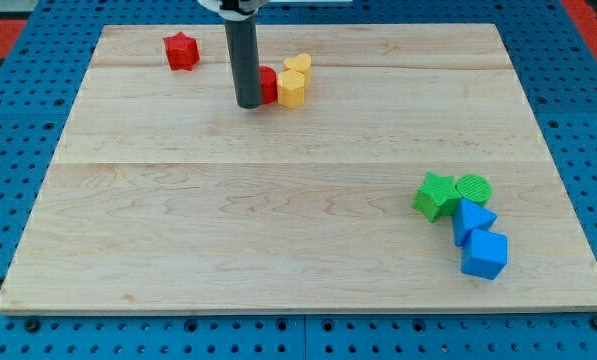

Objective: Separate the yellow blocks from each other

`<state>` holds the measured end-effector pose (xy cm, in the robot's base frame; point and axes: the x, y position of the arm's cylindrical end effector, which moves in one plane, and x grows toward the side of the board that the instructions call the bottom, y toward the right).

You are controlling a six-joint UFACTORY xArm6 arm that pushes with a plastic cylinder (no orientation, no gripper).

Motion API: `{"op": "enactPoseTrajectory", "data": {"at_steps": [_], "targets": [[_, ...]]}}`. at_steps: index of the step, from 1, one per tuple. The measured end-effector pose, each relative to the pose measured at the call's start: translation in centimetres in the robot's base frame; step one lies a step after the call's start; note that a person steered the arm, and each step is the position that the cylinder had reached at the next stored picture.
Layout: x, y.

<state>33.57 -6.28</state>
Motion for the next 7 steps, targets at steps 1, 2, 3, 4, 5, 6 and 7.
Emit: {"op": "enactPoseTrajectory", "data": {"at_steps": [1,2,3,4,5,6,7], "targets": [[-2.2,0.2],[-5.0,0.8],[-6.4,1.8],[-4.4,-0.6],[-1.2,-0.3],[-2.2,2.6],[-2.8,5.8]]}}
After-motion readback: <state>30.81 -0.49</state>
